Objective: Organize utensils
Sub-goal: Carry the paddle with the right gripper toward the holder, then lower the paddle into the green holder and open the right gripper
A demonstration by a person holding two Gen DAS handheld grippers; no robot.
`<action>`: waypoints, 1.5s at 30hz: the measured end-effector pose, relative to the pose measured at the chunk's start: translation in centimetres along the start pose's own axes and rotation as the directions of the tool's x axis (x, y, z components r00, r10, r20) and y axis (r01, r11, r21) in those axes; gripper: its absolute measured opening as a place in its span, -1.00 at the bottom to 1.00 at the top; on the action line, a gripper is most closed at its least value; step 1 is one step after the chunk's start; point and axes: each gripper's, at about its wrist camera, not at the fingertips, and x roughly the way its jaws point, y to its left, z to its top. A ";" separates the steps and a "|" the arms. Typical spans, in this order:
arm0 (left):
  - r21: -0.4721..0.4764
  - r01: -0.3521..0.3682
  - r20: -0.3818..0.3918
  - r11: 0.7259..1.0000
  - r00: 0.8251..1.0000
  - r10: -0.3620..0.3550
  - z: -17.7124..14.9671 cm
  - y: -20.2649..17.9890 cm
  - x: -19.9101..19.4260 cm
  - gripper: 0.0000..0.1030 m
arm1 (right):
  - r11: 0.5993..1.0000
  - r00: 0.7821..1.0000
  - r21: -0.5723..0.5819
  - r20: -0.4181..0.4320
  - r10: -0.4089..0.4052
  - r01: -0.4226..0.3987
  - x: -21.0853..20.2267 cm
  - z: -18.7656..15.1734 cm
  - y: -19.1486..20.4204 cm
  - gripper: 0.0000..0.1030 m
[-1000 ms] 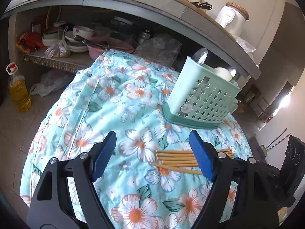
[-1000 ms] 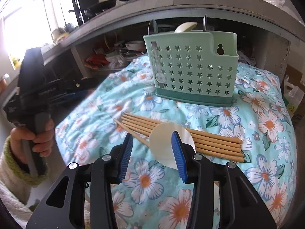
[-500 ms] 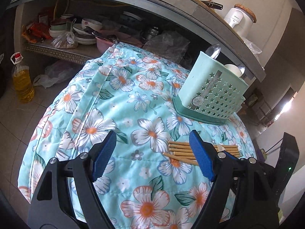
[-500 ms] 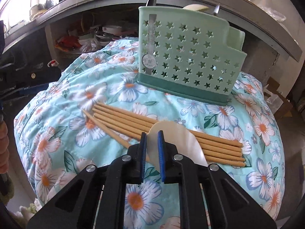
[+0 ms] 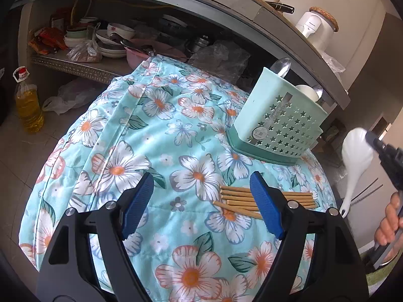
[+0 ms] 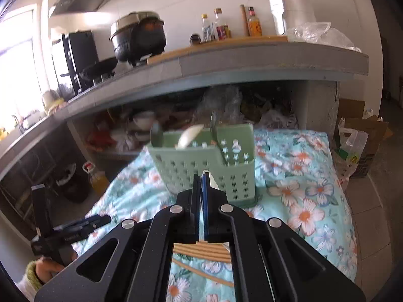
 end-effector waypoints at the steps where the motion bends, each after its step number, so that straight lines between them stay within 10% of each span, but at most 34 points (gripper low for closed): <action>1: 0.002 0.003 0.002 1.000 1.000 -0.003 0.0 -0.1 0.0 0.45 | 0.999 0.999 0.020 0.031 0.026 -0.027 -0.5 1.0 -0.5 -0.96; 8: 0.006 0.012 0.018 1.000 1.000 -0.012 0.0 -0.3 -0.3 0.45 | 0.973 0.952 0.076 0.234 0.195 -0.218 -0.7 6.9 -2.5 -0.96; 19: -0.005 -0.006 0.026 1.000 1.000 0.006 0.3 0.4 -0.4 0.45 | 0.929 0.901 0.109 0.308 0.306 -0.353 7.5 9.7 -4.1 -0.96; 29: -0.016 -0.018 0.027 1.000 0.999 0.019 0.4 1.1 0.2 0.45 | 0.920 0.924 0.172 0.221 0.313 -0.353 14.0 6.8 -6.3 -0.96; 45: 0.003 0.012 0.034 1.000 0.999 -0.012 0.2 -0.2 -0.2 0.45 | 0.931 0.942 0.163 0.133 0.308 -0.327 9.8 3.2 -7.6 -0.91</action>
